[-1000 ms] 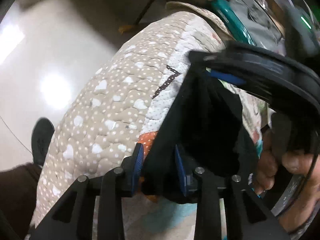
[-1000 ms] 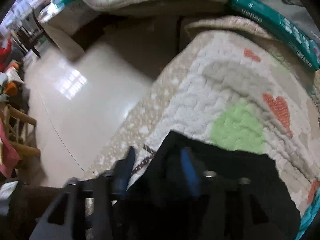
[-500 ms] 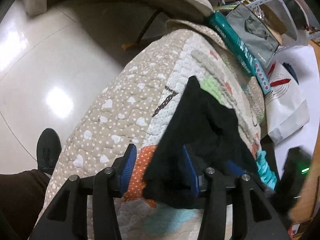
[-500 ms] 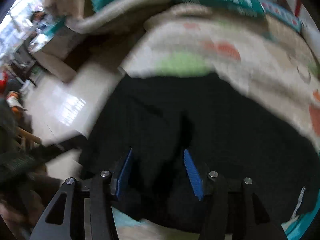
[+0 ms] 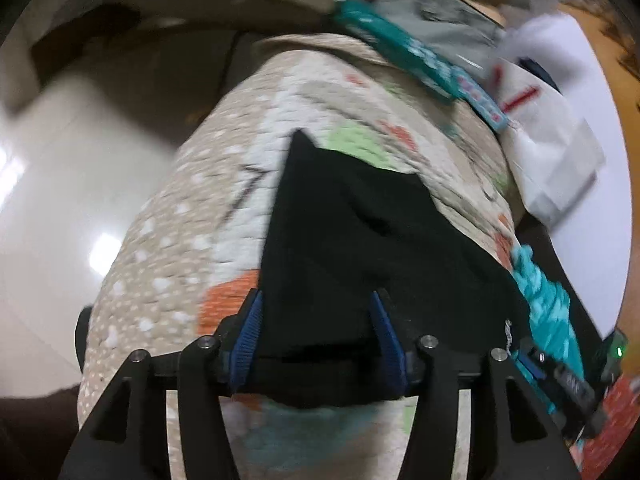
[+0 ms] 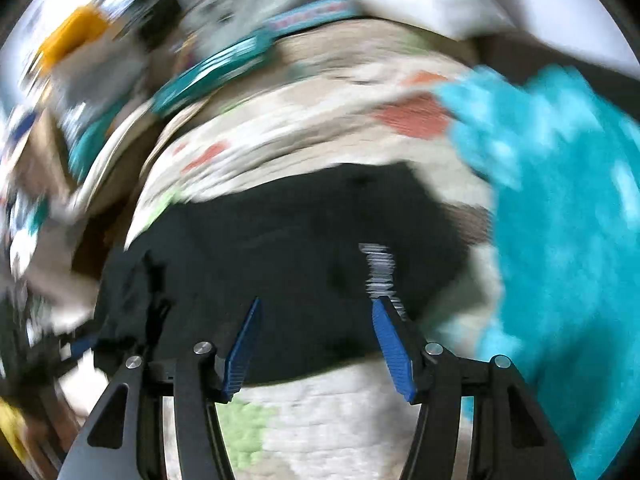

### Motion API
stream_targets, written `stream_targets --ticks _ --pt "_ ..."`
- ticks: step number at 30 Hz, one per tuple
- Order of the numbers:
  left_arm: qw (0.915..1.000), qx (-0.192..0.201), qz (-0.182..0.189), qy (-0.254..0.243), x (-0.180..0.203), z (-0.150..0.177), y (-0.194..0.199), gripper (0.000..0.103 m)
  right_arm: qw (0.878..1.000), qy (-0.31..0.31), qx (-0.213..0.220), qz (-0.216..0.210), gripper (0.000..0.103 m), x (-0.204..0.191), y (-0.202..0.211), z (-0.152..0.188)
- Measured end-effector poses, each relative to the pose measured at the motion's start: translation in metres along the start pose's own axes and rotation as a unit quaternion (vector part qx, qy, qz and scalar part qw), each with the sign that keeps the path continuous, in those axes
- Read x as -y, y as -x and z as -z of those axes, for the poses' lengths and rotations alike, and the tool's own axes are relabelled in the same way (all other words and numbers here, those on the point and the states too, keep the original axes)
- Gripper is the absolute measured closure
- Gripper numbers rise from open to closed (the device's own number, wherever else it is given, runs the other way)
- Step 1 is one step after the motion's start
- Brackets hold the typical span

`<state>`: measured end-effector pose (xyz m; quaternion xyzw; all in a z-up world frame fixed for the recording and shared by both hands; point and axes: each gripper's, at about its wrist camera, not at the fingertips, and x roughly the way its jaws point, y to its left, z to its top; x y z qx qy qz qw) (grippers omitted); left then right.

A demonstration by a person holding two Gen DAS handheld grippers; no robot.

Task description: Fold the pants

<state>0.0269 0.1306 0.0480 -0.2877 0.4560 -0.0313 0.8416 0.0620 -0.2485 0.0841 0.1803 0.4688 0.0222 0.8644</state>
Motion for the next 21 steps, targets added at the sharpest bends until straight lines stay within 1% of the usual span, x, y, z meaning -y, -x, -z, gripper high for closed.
stream_targets --ticks 1,2,5,7,9,10,12,14,15,17,18,20,21 --pt "0.9999 0.007 -0.003 -0.015 0.009 0.001 0.002 0.05 0.999 -0.038 0.001 -0.009 0.04 0.014 0.0 0.001" --pt "0.9993 0.019 -0.007 -0.032 0.019 0.002 0.004 0.05 0.998 -0.063 0.001 -0.013 0.04 0.023 -0.002 0.001" --pt "0.9976 0.031 -0.004 -0.062 0.037 0.004 0.006 0.05 0.995 -0.104 -0.005 -0.008 0.039 0.04 -0.013 0.011" --pt "0.9962 0.035 0.003 -0.08 0.048 0.004 0.007 0.05 0.992 -0.13 -0.002 -0.01 0.039 0.046 -0.021 0.017" --pt "0.9935 0.04 0.02 -0.104 0.059 0.005 0.009 0.05 0.987 -0.159 0.005 -0.026 0.038 0.05 -0.029 0.02" --pt "0.9921 0.038 0.03 -0.116 0.063 0.004 0.009 0.049 0.984 -0.174 0.016 -0.037 0.036 0.049 -0.034 0.02" --pt "0.9886 0.027 0.048 -0.141 0.076 -0.002 0.009 0.048 0.981 -0.186 0.037 -0.046 0.034 0.046 -0.039 0.018" --pt "0.9867 0.025 0.057 -0.15 0.091 -0.016 0.009 0.048 0.978 -0.193 0.05 -0.06 0.032 0.044 -0.046 0.015" --pt "0.9859 0.025 0.059 -0.154 0.098 -0.021 0.009 0.048 0.977 -0.197 0.053 -0.063 0.031 0.044 -0.048 0.014" --pt "0.9819 0.025 0.054 -0.18 0.127 -0.037 0.003 0.046 0.975 -0.195 0.066 -0.078 0.031 0.046 -0.051 0.016" --pt "0.9766 0.02 0.057 -0.206 0.152 -0.046 -0.006 0.045 0.976 -0.192 0.069 -0.081 0.031 0.047 -0.052 0.016" --pt "0.9673 0.001 0.061 -0.246 0.193 -0.055 -0.028 0.043 0.976 -0.186 0.073 -0.085 0.031 0.046 -0.052 0.016" --pt "0.9638 -0.01 0.06 -0.26 0.207 -0.056 -0.038 0.043 0.976 -0.184 0.073 -0.086 0.031 0.046 -0.052 0.016"
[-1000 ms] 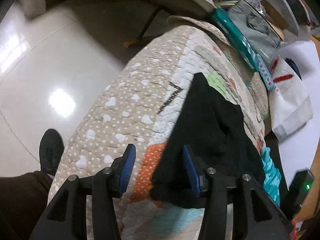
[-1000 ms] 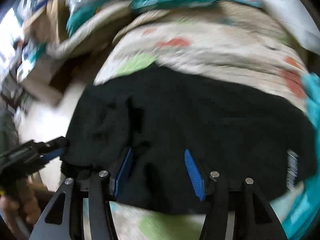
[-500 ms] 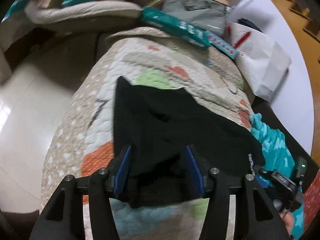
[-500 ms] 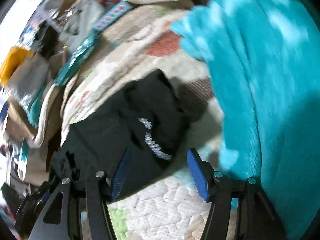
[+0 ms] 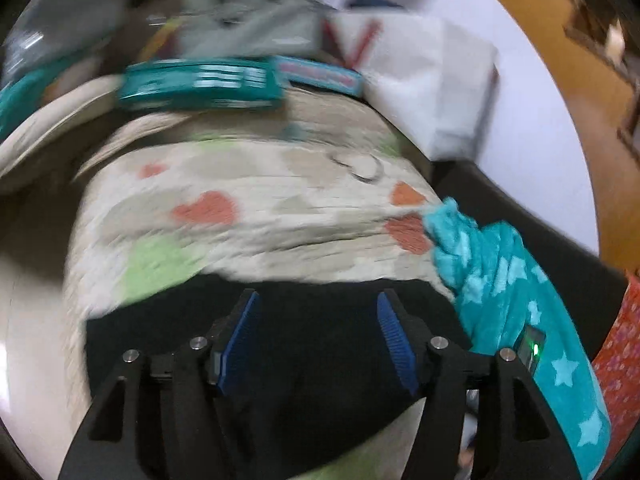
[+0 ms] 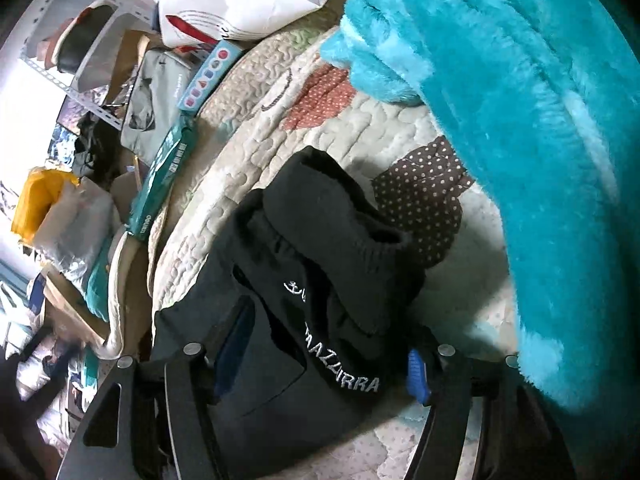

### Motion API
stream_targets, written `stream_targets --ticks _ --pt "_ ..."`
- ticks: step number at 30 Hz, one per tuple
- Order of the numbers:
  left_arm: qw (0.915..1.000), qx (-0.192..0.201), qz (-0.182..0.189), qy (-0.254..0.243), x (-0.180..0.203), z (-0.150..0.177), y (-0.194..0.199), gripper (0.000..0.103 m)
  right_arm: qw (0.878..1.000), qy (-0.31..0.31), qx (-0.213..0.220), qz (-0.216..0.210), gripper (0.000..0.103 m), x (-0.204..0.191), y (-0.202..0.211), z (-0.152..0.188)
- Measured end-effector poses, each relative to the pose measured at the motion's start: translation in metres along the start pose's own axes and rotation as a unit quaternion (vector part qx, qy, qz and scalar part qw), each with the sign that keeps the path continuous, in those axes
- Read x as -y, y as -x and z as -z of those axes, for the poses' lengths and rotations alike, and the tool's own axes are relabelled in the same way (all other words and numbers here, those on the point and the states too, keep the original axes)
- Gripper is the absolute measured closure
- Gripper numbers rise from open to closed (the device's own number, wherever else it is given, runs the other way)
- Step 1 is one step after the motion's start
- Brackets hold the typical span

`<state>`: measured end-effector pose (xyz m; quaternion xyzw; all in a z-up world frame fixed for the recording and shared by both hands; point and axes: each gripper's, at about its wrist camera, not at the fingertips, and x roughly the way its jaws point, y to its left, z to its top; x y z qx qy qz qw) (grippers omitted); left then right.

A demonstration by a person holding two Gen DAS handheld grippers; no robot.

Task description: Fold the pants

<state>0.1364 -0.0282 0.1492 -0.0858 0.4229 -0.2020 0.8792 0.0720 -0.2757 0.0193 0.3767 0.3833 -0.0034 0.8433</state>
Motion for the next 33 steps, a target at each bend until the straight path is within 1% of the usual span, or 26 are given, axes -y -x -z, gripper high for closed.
stream_targets --ticks 2,4,5,7,8,10,11,12,13,14,15,16,17,18,19,21,22,24,27,29,30,31,32,33 --pt "0.9985 -0.041 0.009 -0.037 0.032 -0.019 -0.039 0.043 1.0 -0.002 -0.001 -0.008 0.031 0.0 0.0 0.001" --pt "0.9934 -0.088 0.025 -0.069 0.064 -0.031 -0.079 0.043 1.0 -0.013 -0.003 -0.019 0.031 0.005 0.001 0.002" --pt "0.9897 -0.111 0.032 -0.085 0.08 -0.035 -0.099 0.043 1.0 -0.019 -0.005 -0.025 0.031 0.007 0.001 0.001" --pt "0.9792 -0.155 0.039 -0.125 0.112 -0.037 -0.14 0.043 0.999 -0.025 -0.009 -0.028 0.032 0.009 0.002 0.001" --pt "0.9758 -0.167 0.039 -0.136 0.12 -0.035 -0.151 0.043 0.999 -0.028 -0.012 -0.03 0.033 0.01 0.001 0.001" --pt "0.9642 -0.206 0.046 -0.16 0.138 -0.027 -0.181 0.043 0.999 -0.031 -0.014 -0.03 0.034 0.011 0.002 0.001" --pt "0.9519 -0.246 0.055 -0.174 0.147 -0.019 -0.2 0.043 0.999 -0.03 -0.014 -0.027 0.035 0.01 0.002 0.001" --pt "0.9458 -0.263 0.05 -0.184 0.151 -0.014 -0.21 0.043 0.999 -0.029 -0.015 -0.025 0.039 0.011 0.002 0.001" --pt "0.938 -0.276 0.032 -0.206 0.157 -0.005 -0.221 0.043 0.999 -0.027 -0.015 -0.02 0.047 0.01 0.002 0.001" --pt "0.9338 -0.281 0.022 -0.22 0.16 -0.001 -0.225 0.047 0.999 -0.024 -0.016 -0.012 0.054 0.01 0.003 0.001" --pt "0.9312 -0.278 0.015 -0.236 0.163 0.003 -0.225 0.056 1.0 -0.021 -0.016 -0.006 0.072 0.01 0.003 0.002" --pt "0.9306 -0.275 0.02 -0.241 0.165 0.005 -0.222 0.084 1.0 -0.015 -0.016 -0.006 0.078 0.007 0.004 0.001" --pt "0.9285 -0.286 0.05 -0.232 0.165 0.007 -0.215 0.098 1.0 -0.005 -0.013 -0.007 0.079 0.003 0.006 0.001" --pt "0.93 -0.28 0.053 -0.232 0.164 0.007 -0.209 0.098 1.0 0.007 -0.009 -0.006 0.081 -0.002 0.008 0.002" --pt "0.9323 -0.265 0.047 -0.242 0.164 0.007 -0.2 0.098 1.0 0.026 -0.004 -0.007 0.082 -0.011 0.011 0.003" --pt "0.9394 -0.244 0.05 -0.236 0.158 0.005 -0.179 0.098 0.997 0.07 0.006 -0.017 0.083 -0.033 0.017 0.007" --pt "0.9462 -0.228 0.054 -0.223 0.15 0.002 -0.163 0.098 0.995 0.091 0.01 -0.024 0.083 -0.045 0.021 0.009" --pt "0.957 -0.2 0.062 -0.201 0.134 -0.005 -0.136 0.098 0.988 0.148 0.021 -0.036 0.084 -0.074 0.031 0.02" --pt "0.9733 -0.154 0.074 -0.153 0.097 -0.015 -0.084 0.098 0.975 0.216 0.025 -0.055 0.084 -0.11 0.042 0.04" --pt "0.9818 -0.125 0.079 -0.119 0.07 -0.021 -0.055 0.098 0.965 0.252 0.018 -0.066 0.084 -0.134 0.044 0.053" --pt "0.986 -0.11 0.085 -0.093 0.051 -0.023 -0.04 0.098 0.96 0.269 0.012 -0.072 0.084 -0.147 0.045 0.059" --pt "0.9898 -0.093 0.089 -0.061 0.027 -0.022 -0.023 0.098 0.952 0.295 0.004 -0.08 0.084 -0.163 0.045 0.069" --pt "0.9914 -0.085 0.09 -0.044 0.016 -0.021 -0.015 0.098 0.946 0.314 0.0 -0.083 0.084 -0.175 0.044 0.077" --pt "0.9932 -0.071 0.091 -0.014 -0.009 -0.019 -0.002 0.098 0.938 0.337 -0.006 -0.084 0.084 -0.186 0.043 0.086"
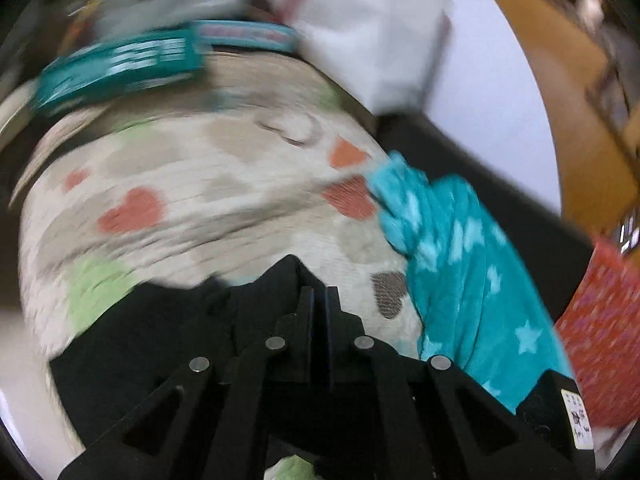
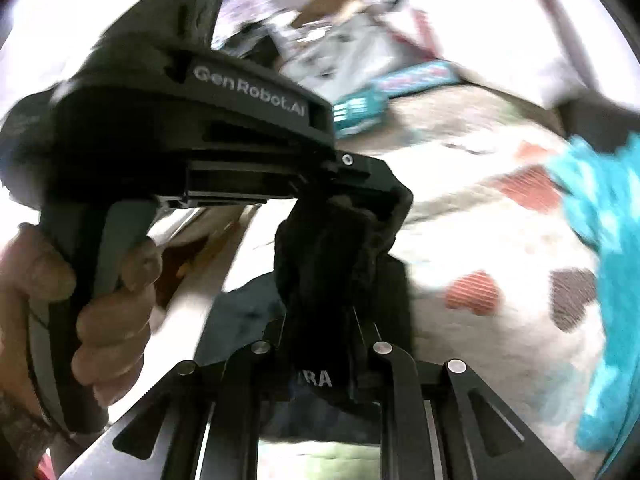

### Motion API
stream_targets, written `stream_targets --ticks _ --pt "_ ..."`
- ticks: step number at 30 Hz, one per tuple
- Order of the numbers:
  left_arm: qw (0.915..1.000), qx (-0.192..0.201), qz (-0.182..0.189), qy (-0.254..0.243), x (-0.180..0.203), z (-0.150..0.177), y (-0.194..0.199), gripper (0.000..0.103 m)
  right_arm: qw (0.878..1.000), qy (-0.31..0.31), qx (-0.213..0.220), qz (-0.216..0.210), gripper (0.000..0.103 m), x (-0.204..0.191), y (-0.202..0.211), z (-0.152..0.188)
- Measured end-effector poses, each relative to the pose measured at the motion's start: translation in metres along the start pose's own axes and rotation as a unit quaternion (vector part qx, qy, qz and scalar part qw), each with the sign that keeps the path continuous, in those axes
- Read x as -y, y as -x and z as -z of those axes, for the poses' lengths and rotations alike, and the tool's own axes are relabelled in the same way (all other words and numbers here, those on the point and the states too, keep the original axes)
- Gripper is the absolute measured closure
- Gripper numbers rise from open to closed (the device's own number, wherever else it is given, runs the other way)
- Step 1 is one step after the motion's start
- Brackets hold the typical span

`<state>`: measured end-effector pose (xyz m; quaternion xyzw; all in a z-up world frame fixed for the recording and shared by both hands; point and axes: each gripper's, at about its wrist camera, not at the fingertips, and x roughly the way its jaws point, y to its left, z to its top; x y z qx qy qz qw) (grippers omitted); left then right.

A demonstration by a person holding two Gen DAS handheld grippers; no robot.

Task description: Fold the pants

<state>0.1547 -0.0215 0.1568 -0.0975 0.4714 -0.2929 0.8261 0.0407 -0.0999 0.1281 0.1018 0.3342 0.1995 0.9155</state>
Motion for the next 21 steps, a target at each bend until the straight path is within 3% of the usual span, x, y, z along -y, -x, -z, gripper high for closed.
stream_targets --ticks 3,8,11,14,17,19,21 --pt "0.9968 0.037 0.007 0.071 -0.057 0.017 0.031 0.101 0.997 0.059 -0.038 -0.011 0.084 -0.04 -0.025 0.01" --pt "0.9824 0.075 0.014 0.17 -0.142 0.057 0.061 0.101 0.985 0.147 -0.09 -0.007 0.084 -0.093 -0.072 0.032" --pt "0.9719 0.077 0.002 0.222 -0.184 0.077 0.057 0.101 0.972 0.205 -0.116 0.014 0.083 -0.118 -0.1 0.051" --pt "0.9601 0.074 -0.001 0.27 -0.212 0.088 0.054 0.101 0.961 0.244 -0.126 0.029 0.076 -0.131 -0.113 0.072" --pt "0.9539 0.075 -0.009 0.29 -0.221 0.086 0.052 0.101 0.956 0.263 -0.123 0.029 0.052 -0.142 -0.112 0.087" --pt "0.9508 0.058 -0.028 0.303 -0.222 0.088 0.047 0.101 0.952 0.278 -0.129 0.019 0.027 -0.151 -0.115 0.096" --pt "0.9471 0.043 -0.048 0.314 -0.223 0.093 0.045 0.098 0.944 0.301 -0.132 0.021 0.021 -0.159 -0.114 0.104"
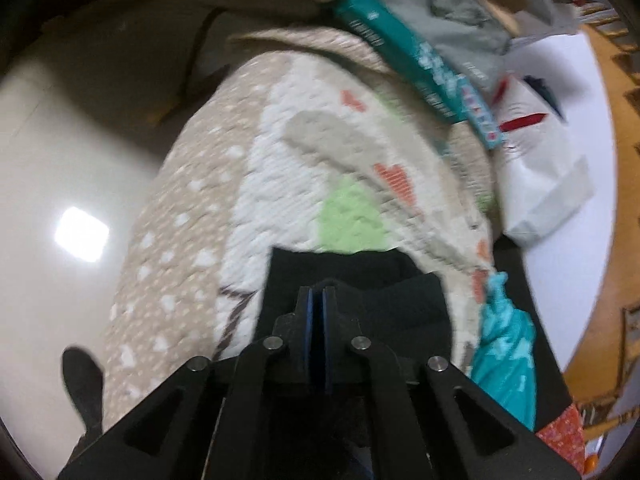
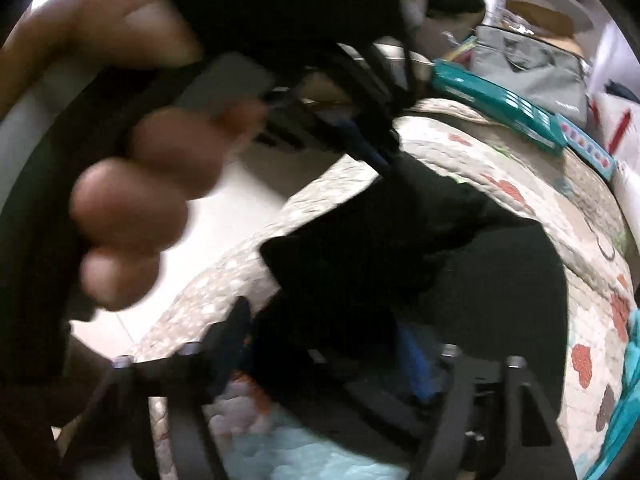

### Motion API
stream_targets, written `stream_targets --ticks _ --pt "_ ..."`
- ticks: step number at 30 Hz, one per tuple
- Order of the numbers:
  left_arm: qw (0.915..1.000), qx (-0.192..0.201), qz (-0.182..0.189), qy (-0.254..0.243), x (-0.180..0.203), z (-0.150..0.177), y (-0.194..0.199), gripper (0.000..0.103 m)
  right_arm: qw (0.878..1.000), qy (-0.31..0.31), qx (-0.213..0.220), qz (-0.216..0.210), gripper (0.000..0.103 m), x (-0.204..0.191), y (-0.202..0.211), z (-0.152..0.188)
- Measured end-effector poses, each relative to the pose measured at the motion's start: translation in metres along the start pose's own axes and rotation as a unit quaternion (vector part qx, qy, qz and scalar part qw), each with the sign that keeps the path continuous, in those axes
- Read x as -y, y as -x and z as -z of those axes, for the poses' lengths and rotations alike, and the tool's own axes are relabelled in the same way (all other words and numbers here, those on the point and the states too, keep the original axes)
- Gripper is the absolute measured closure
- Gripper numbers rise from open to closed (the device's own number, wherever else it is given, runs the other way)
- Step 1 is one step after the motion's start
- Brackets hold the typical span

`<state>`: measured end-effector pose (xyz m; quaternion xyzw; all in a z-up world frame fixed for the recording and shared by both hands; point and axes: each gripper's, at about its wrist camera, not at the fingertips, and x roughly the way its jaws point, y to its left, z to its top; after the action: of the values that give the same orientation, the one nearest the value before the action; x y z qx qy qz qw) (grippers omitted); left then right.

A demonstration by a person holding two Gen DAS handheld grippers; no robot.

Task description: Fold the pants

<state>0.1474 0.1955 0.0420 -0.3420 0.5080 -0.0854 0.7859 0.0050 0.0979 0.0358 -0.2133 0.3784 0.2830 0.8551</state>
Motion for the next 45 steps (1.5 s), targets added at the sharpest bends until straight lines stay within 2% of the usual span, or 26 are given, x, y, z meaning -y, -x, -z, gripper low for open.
stream_targets --ticks 2,6,9,11,13,14,16,17,18,20,22,25,28,30,31,34,36,38,42,45 --pt "0.9998 0.005 -0.011 0.014 -0.008 0.003 0.004 0.097 1.0 0.023 -0.004 0.004 0.021 -0.006 0.004 0.004" --pt "0.9985 0.049 -0.015 0.021 -0.015 0.006 0.028 0.093 0.999 0.036 0.004 -0.006 0.021 0.002 0.027 0.016" --pt "0.9967 0.081 -0.003 0.008 -0.006 0.011 0.039 0.081 0.999 0.04 0.004 0.013 0.021 0.016 0.048 0.027" --pt "0.9966 0.081 0.014 -0.004 0.002 0.012 0.038 0.067 0.999 0.031 0.001 0.029 0.021 0.029 0.058 0.032" --pt "0.9962 0.08 0.021 -0.025 0.014 0.015 0.032 0.06 0.999 0.017 -0.003 0.038 0.021 0.038 0.065 0.038" --pt "0.996 0.077 0.006 -0.045 0.021 0.018 0.024 0.058 0.999 0.011 -0.005 0.042 0.021 0.041 0.066 0.04" --pt "0.9929 0.059 -0.067 -0.078 0.03 0.021 0.008 0.058 0.999 -0.002 -0.012 0.05 0.021 0.046 0.07 0.048" --pt "0.9868 0.05 -0.128 -0.086 0.026 0.023 -0.003 0.058 0.999 -0.007 -0.014 0.051 0.021 0.047 0.074 0.051" --pt "0.9851 0.045 -0.149 -0.073 0.018 0.025 -0.007 0.058 0.998 -0.012 -0.016 0.052 0.021 0.049 0.075 0.052" --pt "0.9859 0.035 -0.162 -0.018 -0.009 0.023 -0.005 0.058 0.998 -0.023 -0.014 0.053 0.021 0.057 0.079 0.051" --pt "0.9872 0.039 -0.154 0.012 -0.026 0.021 0.004 0.058 0.998 -0.029 -0.009 0.057 0.021 0.059 0.086 0.054" --pt "0.9904 0.054 -0.115 0.053 -0.049 0.023 0.025 0.058 0.997 -0.056 -0.001 0.06 0.021 0.078 0.09 0.05" --pt "0.9929 0.055 -0.048 0.094 -0.066 0.033 0.041 0.056 0.992 -0.113 0.012 0.052 0.021 0.103 0.096 0.048" --pt "0.9922 0.056 -0.003 0.112 -0.07 0.038 0.045 0.049 0.986 -0.161 0.019 0.034 0.02 0.125 0.095 0.046" --pt "0.9914 0.057 0.012 0.117 -0.069 0.041 0.045 0.044 0.982 -0.187 0.021 0.023 0.019 0.136 0.094 0.046" --pt "0.9911 0.049 0.042 0.117 -0.059 0.052 0.034 0.039 0.964 -0.266 0.026 -0.011 0.017 0.168 0.084 0.046" --pt "0.993 0.024 0.054 0.102 -0.046 0.054 0.018 0.038 0.947 -0.319 0.022 -0.036 0.017 0.188 0.071 0.048" --pt "0.9959 0.003 0.045 0.079 -0.035 0.059 0.005 0.038 0.929 -0.366 0.019 -0.055 0.017 0.203 0.058 0.051" --pt "0.9985 -0.006 0.011 0.053 -0.024 0.064 -0.008 0.035 0.91 -0.409 0.013 -0.072 0.017 0.215 0.043 0.059" --pt "0.9985 -0.014 0.013 0.052 -0.024 0.061 -0.011 0.033 0.906 -0.415 0.005 -0.087 0.016 0.214 0.032 0.065"
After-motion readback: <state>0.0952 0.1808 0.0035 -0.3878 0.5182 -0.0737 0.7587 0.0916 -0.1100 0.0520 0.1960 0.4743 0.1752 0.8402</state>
